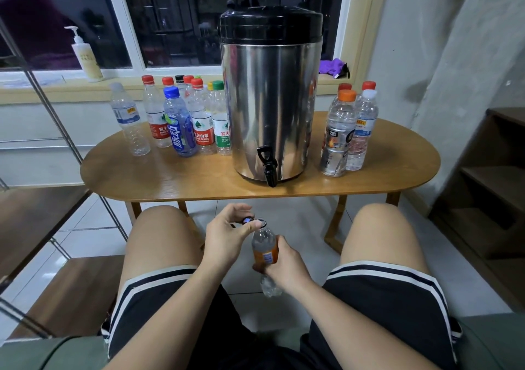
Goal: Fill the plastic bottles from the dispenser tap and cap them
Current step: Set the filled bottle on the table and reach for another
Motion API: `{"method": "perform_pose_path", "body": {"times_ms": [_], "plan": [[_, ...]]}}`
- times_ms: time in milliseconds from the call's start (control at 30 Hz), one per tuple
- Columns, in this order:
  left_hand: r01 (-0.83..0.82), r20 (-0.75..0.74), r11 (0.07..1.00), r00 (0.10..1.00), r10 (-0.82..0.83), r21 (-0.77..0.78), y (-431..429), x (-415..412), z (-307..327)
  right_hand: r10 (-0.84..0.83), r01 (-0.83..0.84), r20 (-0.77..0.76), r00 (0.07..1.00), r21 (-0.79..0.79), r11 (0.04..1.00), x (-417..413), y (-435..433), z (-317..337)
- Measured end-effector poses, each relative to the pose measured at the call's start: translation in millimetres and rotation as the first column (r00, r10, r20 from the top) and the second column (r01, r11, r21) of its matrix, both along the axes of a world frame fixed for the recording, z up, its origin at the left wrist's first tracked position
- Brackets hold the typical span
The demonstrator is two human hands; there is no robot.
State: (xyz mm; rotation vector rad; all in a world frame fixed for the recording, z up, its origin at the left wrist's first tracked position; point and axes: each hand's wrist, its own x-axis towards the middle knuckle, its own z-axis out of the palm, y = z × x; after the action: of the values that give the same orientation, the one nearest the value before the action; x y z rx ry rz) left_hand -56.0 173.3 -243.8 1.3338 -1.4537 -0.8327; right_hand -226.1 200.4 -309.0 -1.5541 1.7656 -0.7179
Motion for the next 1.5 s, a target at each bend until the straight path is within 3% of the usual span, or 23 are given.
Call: {"method": "perform_pose_path", "body": {"times_ms": [433, 733, 1000, 1200, 1367, 1500], "plan": [[0.053, 0.109, 0.997, 0.992, -0.058, 0.051, -0.8, -0.6, -4.8, 0.081, -0.080, -0.109, 0.991, 0.008, 0.997, -0.8, 5.3, 3.3], [-0.062, 0.448, 0.998, 0.892, 0.060, -0.010, -8.1, 10.2, -7.3, 0.132, -0.142, -0.243, 0.961, -0.024, 0.990, -1.4, 9.8, 3.4], [0.151, 0.267, 0.988, 0.952, -0.152, 0.025, -3.8, 10.0, -5.0, 0.063, -0.072, -0.198, 0.978, -0.039, 0.997, -5.1, 5.7, 9.1], [0.068, 0.316, 0.997, 0.947, -0.051, -0.043, -3.4, 10.9, -2.7, 0.048, -0.058, -0.166, 0.985, -0.058, 0.997, -7.2, 4.5, 8.7], [0.191, 0.234, 0.978, 0.950, -0.205, 0.080, -0.7, 13.6, -0.4, 0.038, -0.046, -0.137, 0.990, -0.058, 0.997, -8.5, 4.3, 9.1], [0.099, 0.227, 0.995, 0.969, -0.098, 0.009, -3.6, 10.2, -4.5, 0.030, -0.042, -0.152, 0.988, -0.072, 0.997, -6.9, 3.8, 9.2]]}}
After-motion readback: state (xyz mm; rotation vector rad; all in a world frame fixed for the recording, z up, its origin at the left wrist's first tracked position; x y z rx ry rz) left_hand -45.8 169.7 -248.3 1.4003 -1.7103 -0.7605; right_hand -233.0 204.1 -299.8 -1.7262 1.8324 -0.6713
